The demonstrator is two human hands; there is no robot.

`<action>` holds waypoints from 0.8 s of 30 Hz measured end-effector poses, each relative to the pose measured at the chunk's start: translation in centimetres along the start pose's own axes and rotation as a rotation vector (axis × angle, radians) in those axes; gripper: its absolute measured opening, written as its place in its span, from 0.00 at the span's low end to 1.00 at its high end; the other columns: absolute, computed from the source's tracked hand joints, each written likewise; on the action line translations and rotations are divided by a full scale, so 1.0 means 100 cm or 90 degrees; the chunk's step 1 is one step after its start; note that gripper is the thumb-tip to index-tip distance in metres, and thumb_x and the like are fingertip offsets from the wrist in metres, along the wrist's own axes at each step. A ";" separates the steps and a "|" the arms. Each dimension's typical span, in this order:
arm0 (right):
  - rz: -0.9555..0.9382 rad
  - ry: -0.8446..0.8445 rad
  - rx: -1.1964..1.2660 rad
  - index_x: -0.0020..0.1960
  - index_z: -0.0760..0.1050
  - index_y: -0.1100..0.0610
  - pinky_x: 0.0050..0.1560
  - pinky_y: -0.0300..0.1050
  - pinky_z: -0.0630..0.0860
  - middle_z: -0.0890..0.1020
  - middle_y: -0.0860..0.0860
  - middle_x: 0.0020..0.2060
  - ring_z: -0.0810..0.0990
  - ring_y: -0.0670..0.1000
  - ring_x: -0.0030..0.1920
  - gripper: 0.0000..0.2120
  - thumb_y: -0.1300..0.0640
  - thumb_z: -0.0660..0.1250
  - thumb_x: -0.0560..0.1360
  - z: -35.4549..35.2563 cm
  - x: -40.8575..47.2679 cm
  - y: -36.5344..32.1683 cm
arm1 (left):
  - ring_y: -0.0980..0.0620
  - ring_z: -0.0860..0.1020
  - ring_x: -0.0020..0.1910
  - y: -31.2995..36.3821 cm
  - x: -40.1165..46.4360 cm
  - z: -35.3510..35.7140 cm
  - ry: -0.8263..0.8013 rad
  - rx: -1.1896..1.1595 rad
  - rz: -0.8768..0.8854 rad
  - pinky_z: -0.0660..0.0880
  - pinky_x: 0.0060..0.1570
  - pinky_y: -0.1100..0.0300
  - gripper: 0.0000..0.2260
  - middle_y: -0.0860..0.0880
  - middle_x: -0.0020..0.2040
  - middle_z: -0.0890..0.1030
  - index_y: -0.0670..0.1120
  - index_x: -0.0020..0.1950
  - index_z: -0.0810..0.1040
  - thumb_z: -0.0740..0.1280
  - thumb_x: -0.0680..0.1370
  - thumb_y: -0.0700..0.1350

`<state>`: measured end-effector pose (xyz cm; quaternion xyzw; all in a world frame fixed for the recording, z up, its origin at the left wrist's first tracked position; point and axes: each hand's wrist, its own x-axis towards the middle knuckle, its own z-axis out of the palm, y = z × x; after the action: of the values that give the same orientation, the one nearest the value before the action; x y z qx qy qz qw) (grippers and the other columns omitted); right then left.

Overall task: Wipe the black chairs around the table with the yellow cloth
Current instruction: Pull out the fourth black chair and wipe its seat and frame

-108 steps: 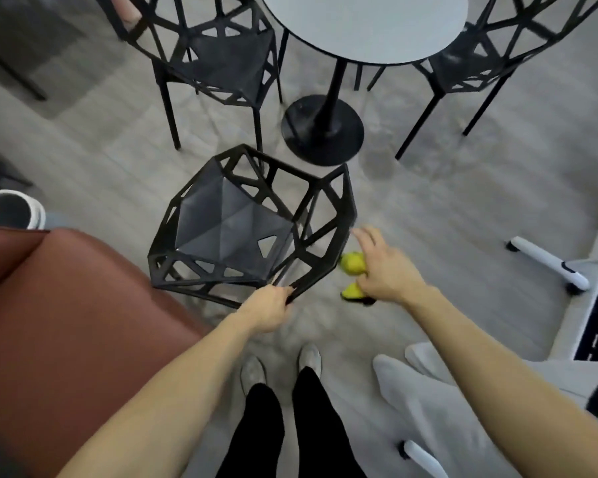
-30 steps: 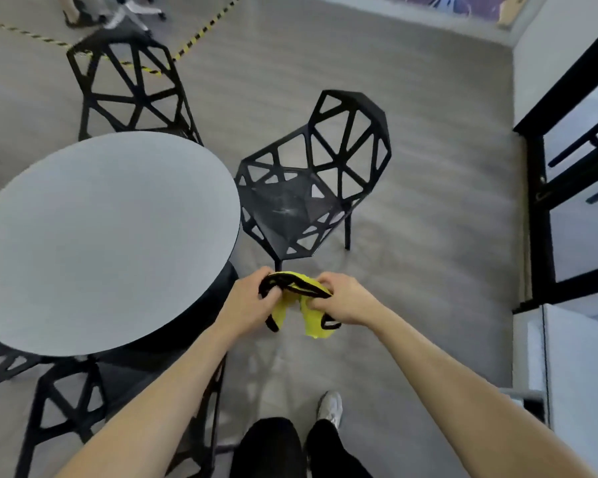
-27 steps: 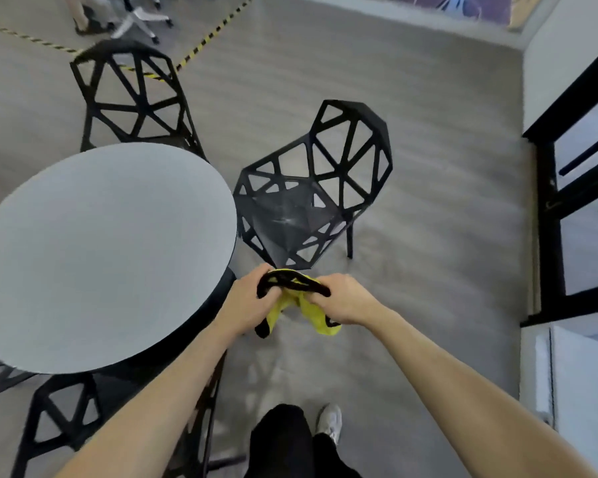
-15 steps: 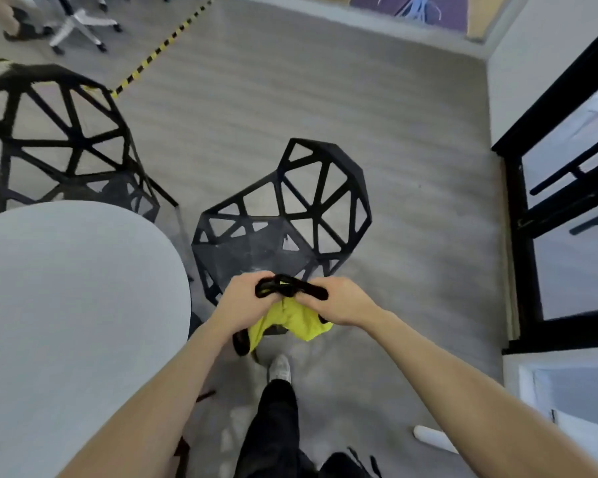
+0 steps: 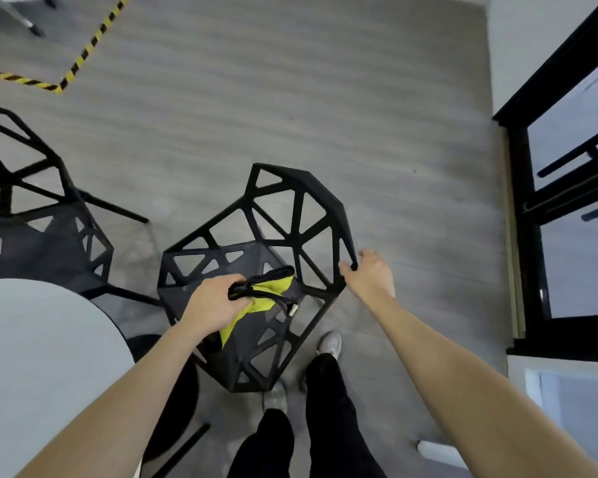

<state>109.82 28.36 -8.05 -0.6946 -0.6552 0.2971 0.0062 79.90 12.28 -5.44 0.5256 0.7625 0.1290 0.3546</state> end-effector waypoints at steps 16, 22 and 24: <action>-0.248 -0.081 -0.145 0.57 0.78 0.60 0.39 0.49 0.75 0.82 0.58 0.44 0.82 0.60 0.42 0.18 0.47 0.57 0.88 -0.023 0.154 -0.065 | 0.49 0.83 0.51 0.070 0.114 -0.002 -0.038 0.115 -0.115 0.80 0.48 0.52 0.10 0.55 0.48 0.86 0.58 0.58 0.85 0.76 0.77 0.52; -0.208 -0.066 -0.128 0.59 0.80 0.58 0.49 0.55 0.80 0.83 0.59 0.49 0.83 0.65 0.52 0.15 0.51 0.58 0.88 -0.081 0.215 -0.035 | 0.49 0.82 0.48 0.099 0.150 0.006 -0.061 0.096 -0.066 0.80 0.47 0.50 0.05 0.53 0.45 0.84 0.60 0.49 0.82 0.76 0.77 0.51; -0.160 -0.046 -0.112 0.57 0.82 0.56 0.46 0.53 0.81 0.83 0.57 0.46 0.84 0.63 0.49 0.14 0.49 0.60 0.88 -0.108 0.250 -0.022 | 0.51 0.82 0.46 0.106 0.158 0.010 -0.085 0.085 -0.039 0.80 0.48 0.50 0.07 0.55 0.43 0.83 0.62 0.47 0.80 0.75 0.77 0.50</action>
<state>111.49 55.59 -8.38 -0.5938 -0.7602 0.2603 -0.0413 85.01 30.62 -6.57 0.5317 0.7599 0.0320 0.3726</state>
